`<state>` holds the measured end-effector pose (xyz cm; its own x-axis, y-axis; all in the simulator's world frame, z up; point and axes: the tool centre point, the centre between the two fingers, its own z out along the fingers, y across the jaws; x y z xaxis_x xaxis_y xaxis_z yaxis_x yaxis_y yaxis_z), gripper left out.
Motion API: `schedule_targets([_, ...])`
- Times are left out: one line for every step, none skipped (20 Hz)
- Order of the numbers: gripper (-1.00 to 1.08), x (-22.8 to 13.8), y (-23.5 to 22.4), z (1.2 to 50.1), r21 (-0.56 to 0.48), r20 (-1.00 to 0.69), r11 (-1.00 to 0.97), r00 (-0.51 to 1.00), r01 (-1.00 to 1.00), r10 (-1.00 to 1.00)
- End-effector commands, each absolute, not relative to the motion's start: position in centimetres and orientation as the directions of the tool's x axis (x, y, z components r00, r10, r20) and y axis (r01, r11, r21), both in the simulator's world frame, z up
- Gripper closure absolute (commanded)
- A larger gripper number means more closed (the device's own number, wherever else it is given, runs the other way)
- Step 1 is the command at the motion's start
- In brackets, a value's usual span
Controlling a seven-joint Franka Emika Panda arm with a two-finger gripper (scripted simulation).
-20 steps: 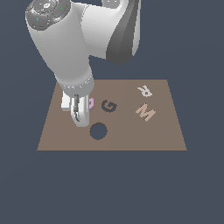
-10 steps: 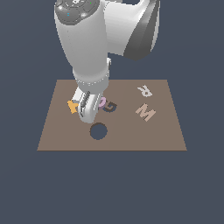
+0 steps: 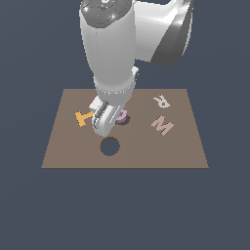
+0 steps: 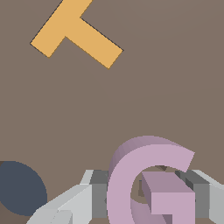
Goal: Insert a designated object into the corresponding slot on a board.
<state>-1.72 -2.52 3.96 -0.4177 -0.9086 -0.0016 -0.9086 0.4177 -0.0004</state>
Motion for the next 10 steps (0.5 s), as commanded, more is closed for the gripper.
schedule_targets([1.08,-1.6,-2.08,4.0,-0.001,-0.002,0.45,-0.45,-0.893,-0.893])
schedule_targets([1.08,-1.56,-1.93,4.01,-0.001,-0.002,0.46,-0.46,-0.888,-0.888])
schedule_targets([1.08,-1.52,-1.8,4.01,-0.001,-0.002,0.468,-0.468,-0.884,-0.884])
schedule_targets([1.08,-1.49,-1.68,4.02,-0.001,-0.002,0.476,-0.476,-0.88,-0.88])
schedule_targets([1.08,-1.46,-1.58,4.02,-0.001,-0.002,0.482,-0.482,-0.876,-0.876])
schedule_targets([1.08,-1.43,-1.5,4.02,-0.001,-0.002,0.488,-0.488,-0.873,-0.873])
schedule_targets([1.08,-1.4,-1.43,4.02,0.0,-0.002,0.492,-0.492,-0.87,-0.87])
schedule_targets([1.08,-1.38,-1.38,4.03,0.0,-0.002,0.496,-0.496,-0.868,-0.868])
schedule_targets([1.08,-1.36,-1.34,4.03,0.0,-0.002,0.498,-0.498,-0.867,-0.867])
schedule_targets([1.08,-1.34,-1.32,4.03,0.0,-0.002,0.5,-0.5,-0.866,-0.866])
